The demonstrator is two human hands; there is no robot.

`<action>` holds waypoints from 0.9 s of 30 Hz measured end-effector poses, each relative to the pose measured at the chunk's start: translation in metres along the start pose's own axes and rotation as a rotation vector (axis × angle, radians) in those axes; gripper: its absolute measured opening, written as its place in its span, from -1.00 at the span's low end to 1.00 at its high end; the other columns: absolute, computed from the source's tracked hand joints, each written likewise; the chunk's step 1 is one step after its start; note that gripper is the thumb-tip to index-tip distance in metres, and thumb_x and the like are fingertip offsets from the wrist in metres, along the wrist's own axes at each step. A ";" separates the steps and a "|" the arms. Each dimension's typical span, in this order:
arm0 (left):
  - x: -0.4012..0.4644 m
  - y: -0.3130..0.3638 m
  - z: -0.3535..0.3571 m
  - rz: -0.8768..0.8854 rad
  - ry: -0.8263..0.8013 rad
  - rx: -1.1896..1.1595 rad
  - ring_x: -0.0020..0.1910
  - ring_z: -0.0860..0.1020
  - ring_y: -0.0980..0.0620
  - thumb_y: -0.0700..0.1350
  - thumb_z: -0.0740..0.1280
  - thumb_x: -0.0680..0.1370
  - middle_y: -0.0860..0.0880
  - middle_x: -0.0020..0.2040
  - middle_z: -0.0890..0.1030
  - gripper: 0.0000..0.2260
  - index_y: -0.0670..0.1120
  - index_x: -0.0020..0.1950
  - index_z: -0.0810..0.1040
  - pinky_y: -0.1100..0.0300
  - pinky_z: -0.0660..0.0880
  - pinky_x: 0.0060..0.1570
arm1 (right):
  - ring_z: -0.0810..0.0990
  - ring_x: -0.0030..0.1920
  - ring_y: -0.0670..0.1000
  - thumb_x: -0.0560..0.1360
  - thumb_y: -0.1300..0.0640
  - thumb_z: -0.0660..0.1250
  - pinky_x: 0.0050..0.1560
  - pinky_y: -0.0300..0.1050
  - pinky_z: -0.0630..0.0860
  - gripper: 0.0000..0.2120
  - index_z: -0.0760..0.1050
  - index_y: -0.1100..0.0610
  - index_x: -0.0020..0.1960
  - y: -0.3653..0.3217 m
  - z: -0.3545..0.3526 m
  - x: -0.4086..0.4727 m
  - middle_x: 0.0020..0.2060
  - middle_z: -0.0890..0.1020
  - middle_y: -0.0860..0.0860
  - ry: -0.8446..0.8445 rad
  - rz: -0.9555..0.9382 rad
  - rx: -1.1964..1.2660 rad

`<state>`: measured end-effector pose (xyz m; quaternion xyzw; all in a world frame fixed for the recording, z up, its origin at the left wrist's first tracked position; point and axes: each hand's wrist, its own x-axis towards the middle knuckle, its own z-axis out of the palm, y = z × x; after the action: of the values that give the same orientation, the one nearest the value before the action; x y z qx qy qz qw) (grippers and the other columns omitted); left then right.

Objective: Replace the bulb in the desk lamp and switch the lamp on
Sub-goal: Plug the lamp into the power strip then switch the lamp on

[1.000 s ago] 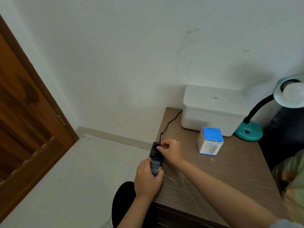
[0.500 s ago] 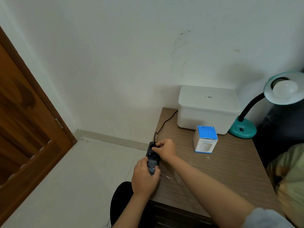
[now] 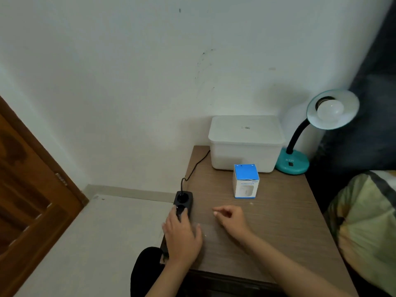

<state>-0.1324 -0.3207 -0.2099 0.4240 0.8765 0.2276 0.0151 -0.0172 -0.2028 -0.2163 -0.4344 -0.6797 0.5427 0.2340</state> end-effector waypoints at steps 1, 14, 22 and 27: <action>-0.005 0.011 0.006 0.060 0.022 -0.026 0.34 0.31 -0.20 0.05 0.25 0.45 -0.22 0.37 0.34 -0.55 -0.13 0.27 0.40 -0.18 0.27 0.34 | 0.57 -0.15 -0.16 0.45 0.17 0.39 -0.09 -0.25 0.49 -0.87 0.62 0.05 -0.02 0.008 -0.010 -0.007 -0.15 0.66 -0.03 0.031 -0.007 -0.008; 0.010 0.167 0.107 0.597 -0.334 -0.216 0.34 0.30 -0.01 0.06 0.17 0.52 -0.08 0.36 0.36 -0.60 -0.08 0.31 0.36 0.05 0.23 0.38 | 0.60 -0.08 0.02 0.43 0.17 0.39 0.00 -0.11 0.53 -0.83 0.58 0.20 0.00 0.057 -0.180 0.011 -0.10 0.63 0.09 0.721 -0.079 -0.324; 0.058 0.208 0.149 0.658 -0.379 0.021 0.51 -0.11 -0.03 0.22 0.02 0.52 -0.07 0.54 -0.05 -0.37 -0.05 0.50 -0.01 -0.13 -0.10 0.46 | 0.22 0.45 0.04 0.50 0.11 0.29 0.43 -0.13 0.14 -0.51 0.28 0.14 0.39 0.061 -0.218 0.085 0.42 0.33 0.10 0.512 -0.073 -0.490; 0.063 0.209 0.157 0.677 -0.376 0.031 0.50 -0.17 0.01 0.25 0.00 0.50 -0.02 0.55 -0.11 -0.36 0.00 0.50 -0.05 -0.06 -0.18 0.41 | 0.12 0.50 0.05 0.52 0.15 0.27 0.46 -0.14 0.01 -0.51 0.25 0.18 0.41 0.071 -0.223 0.122 0.45 0.29 0.12 0.518 -0.118 -0.430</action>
<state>0.0160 -0.1005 -0.2541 0.7238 0.6723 0.1247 0.0930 0.1197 0.0220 -0.2345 -0.5573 -0.7205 0.2440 0.3328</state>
